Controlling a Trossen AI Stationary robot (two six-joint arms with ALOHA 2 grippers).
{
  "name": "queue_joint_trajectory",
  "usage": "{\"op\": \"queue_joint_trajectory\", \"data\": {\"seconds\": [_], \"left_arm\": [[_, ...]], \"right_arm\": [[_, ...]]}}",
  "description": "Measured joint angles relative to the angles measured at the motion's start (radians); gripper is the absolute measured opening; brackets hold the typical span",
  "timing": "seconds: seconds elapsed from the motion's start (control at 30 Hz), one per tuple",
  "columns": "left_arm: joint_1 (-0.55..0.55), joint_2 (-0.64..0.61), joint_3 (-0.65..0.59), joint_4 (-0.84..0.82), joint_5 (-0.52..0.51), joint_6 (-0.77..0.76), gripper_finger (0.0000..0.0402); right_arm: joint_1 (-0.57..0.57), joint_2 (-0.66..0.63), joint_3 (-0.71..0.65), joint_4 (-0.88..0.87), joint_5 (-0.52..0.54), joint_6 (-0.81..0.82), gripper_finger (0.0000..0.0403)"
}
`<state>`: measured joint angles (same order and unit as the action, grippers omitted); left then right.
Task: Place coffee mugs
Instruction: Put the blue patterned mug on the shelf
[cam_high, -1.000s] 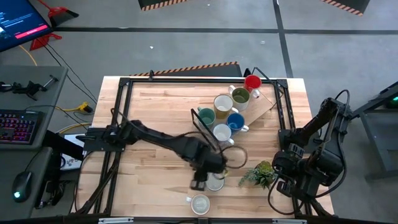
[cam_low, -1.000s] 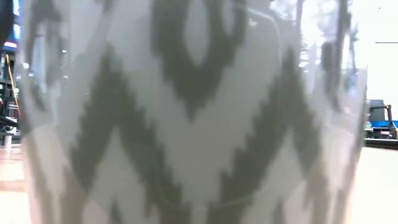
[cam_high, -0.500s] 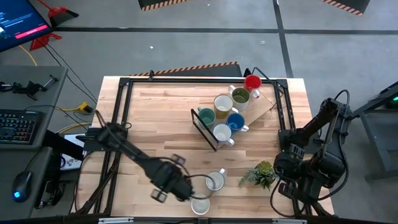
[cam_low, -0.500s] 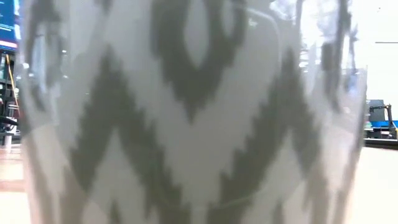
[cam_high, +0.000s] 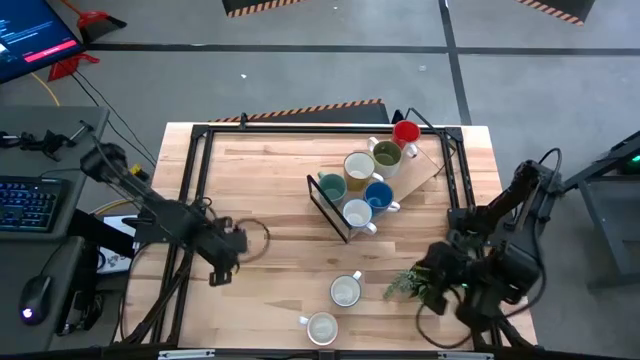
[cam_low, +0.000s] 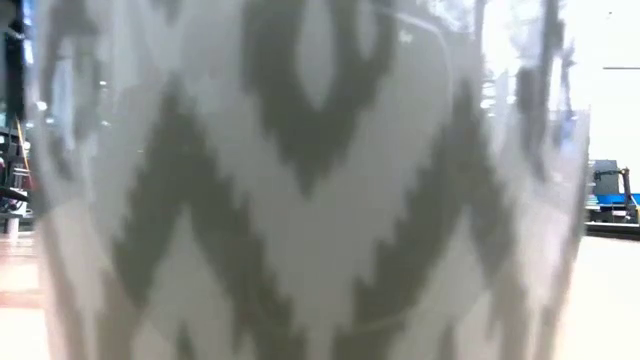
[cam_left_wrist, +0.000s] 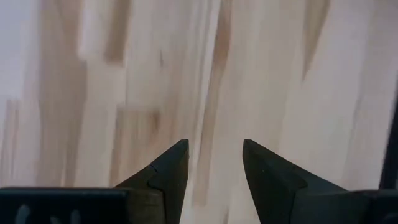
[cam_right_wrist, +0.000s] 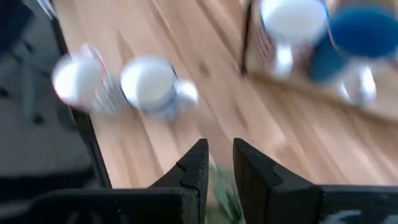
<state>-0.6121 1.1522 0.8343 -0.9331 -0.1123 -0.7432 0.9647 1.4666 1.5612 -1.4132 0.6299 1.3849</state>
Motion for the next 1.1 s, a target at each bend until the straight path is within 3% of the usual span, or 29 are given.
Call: {"op": "queue_joint_trajectory", "data": {"seconds": [0.07,0.13,0.33,0.5,0.6,0.8,0.93,1.1], "left_arm": [[0.000,-0.105,-0.069,0.096,-0.077,0.007,0.0142],[0.000,-0.197,-0.125,0.193,-0.139,0.053,0.0142],[0.005,-0.364,-0.227,0.229,-0.203,0.170,0.0142],[0.005,-0.396,-0.249,0.230,-0.206,0.233,0.0142],[0.005,-0.394,-0.249,0.228,-0.207,0.252,0.0142],[0.005,-0.394,-0.249,0.228,-0.242,0.293,0.0142],[0.005,-0.394,-0.249,0.227,-0.267,0.311,0.0142],[0.005,-0.394,-0.249,0.227,-0.282,0.341,0.0142]], "right_arm": [[-0.056,0.007,0.000,0.093,0.035,-0.109,0.0053],[-0.129,0.014,0.000,0.184,-0.025,-0.222,0.0053],[-0.395,0.071,0.000,0.375,-0.421,-0.466,0.0053],[-0.508,0.139,0.000,0.405,-0.669,-0.492,0.0074],[-0.539,0.188,0.000,0.416,-0.721,-0.494,0.0105],[-0.568,0.298,0.000,0.459,-0.717,-0.434,0.0165],[-0.568,0.350,0.000,0.481,-0.711,-0.401,0.0176],[-0.568,0.399,0.000,0.558,-0.708,-0.525,0.0176]]}}
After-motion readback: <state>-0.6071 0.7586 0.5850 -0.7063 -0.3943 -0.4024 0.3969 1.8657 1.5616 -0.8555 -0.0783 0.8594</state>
